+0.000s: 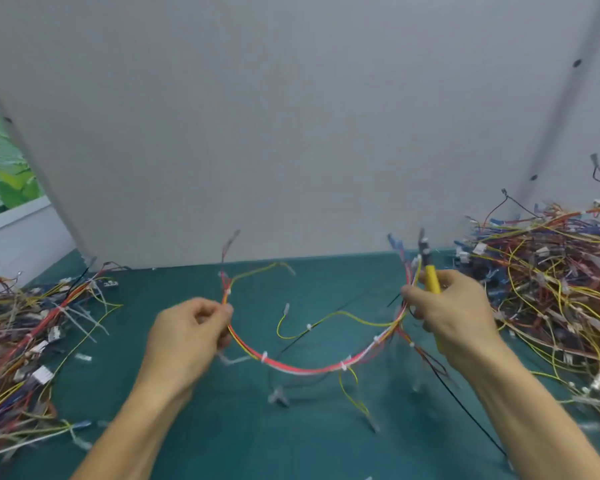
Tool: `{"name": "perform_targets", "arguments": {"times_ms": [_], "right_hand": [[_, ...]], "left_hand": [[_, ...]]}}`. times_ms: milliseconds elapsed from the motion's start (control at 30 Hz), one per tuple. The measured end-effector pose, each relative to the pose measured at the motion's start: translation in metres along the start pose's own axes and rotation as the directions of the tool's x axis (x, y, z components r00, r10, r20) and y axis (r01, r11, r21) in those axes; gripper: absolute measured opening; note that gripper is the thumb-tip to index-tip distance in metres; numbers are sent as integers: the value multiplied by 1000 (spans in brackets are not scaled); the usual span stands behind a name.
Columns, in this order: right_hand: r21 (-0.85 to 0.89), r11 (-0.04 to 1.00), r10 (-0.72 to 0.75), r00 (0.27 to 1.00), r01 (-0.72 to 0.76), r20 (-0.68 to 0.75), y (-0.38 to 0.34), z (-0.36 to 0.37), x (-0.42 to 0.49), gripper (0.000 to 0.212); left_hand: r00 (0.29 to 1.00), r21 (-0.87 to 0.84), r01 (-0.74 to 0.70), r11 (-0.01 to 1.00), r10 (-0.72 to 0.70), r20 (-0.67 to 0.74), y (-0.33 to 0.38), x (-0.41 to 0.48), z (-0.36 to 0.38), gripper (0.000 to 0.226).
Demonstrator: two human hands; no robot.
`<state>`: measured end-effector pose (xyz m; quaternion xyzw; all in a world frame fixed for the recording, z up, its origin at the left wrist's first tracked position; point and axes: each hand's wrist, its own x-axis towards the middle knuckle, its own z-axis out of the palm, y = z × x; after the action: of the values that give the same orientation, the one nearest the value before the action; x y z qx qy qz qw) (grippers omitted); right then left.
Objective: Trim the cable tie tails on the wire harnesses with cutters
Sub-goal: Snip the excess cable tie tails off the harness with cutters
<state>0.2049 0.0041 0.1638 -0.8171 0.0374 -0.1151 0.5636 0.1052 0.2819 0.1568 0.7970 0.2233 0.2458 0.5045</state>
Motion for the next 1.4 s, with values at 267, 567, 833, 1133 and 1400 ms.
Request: {"name": "perform_targets", "arguments": {"times_ms": [267,567,833,1133,1400], "right_hand": [[609,749,150,962,-260,227,-23,5,8,9],[554,760,67,889,-340,454,-14,32,10,8],[674,588,103,868,-447,486,-22,37,12,14],[741,433,234,858,-513,458,-21,29,21,14],[760,468,253,893,-450,373,-21,30,21,18]], "left_hand": [[997,-509,73,858,-77,13,15,33,27,13],[970,-532,187,826,-71,231,4,28,50,15],[955,-631,262,730,-104,276,5,32,48,16],[959,-661,251,707,-89,269,4,34,46,20],[974,-710,228,667,-163,160,0,43,40,19]]}}
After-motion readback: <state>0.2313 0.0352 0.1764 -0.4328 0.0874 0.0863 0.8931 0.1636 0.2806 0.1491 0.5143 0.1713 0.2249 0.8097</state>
